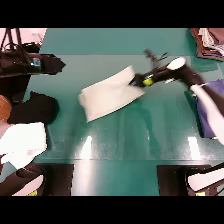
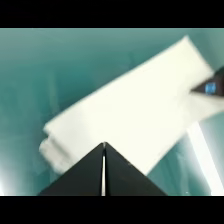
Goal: Fold the shirts.
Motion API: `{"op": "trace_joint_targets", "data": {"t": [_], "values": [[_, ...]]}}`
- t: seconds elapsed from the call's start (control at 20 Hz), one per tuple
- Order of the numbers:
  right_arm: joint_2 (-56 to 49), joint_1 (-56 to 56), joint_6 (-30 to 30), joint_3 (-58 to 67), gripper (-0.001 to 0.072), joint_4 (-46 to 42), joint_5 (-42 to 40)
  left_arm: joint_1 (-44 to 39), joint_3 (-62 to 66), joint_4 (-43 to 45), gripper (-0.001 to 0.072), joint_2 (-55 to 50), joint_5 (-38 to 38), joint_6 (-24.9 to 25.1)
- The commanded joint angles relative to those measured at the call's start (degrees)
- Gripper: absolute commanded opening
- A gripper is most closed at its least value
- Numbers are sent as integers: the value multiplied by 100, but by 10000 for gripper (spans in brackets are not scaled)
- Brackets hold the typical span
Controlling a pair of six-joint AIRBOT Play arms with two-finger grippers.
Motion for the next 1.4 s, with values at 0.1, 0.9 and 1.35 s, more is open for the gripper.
{"op": "trace_joint_targets", "data": {"t": [0.1, 0.9, 1.35], "values": [[796, -2465, 144, 627, 18, -564, 72, -686, 0, 0, 21, -2, 695, -243], [841, -4876, 144, 2166, 18, -319, 455, -988, 0, 4, 21, -2, 1115, -535], [1941, -5576, 400, 1478, 18, -855, 1467, -988, 0, 13, 22, -2, 817, -514]]}}
